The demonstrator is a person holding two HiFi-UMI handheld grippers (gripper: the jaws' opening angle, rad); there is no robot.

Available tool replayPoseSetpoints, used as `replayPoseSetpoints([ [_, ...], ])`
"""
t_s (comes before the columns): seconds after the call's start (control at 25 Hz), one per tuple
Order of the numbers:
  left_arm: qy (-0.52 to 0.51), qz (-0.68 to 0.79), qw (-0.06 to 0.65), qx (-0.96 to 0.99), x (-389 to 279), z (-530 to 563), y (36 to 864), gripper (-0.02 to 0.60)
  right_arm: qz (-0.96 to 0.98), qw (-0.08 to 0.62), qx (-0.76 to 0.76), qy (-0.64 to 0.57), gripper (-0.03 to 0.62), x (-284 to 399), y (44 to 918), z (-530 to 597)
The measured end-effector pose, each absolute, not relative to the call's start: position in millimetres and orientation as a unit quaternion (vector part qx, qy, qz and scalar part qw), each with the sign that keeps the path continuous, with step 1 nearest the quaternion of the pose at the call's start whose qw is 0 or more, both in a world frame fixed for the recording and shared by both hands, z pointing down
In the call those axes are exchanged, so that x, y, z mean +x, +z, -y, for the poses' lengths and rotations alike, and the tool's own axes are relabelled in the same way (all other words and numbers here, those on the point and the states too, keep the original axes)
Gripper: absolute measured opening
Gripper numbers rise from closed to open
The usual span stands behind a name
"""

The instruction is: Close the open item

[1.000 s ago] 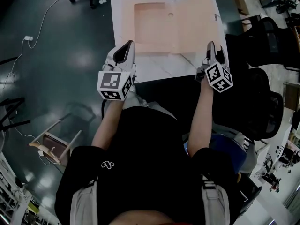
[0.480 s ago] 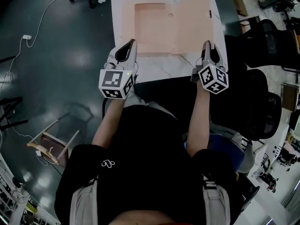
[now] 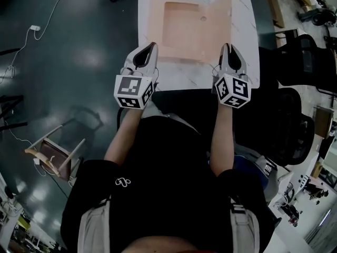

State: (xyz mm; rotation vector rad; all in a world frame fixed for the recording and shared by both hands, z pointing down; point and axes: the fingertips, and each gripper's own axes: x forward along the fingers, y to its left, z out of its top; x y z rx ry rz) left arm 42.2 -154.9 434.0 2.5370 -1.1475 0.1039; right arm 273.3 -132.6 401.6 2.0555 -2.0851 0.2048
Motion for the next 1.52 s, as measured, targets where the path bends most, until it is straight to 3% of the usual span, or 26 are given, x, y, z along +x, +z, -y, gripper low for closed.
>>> replayPoseSetpoints([
  [0.68,0.062,0.43,0.19,0.88,0,158,465,0.0,0.771,0.308,0.557,-0.023,0.04,127,453,164],
  [1.52,0.148,0.407,0.199,0.879,-3,148,512,0.0,0.811,0.398,0.429,0.019,0.054,57,540,170],
])
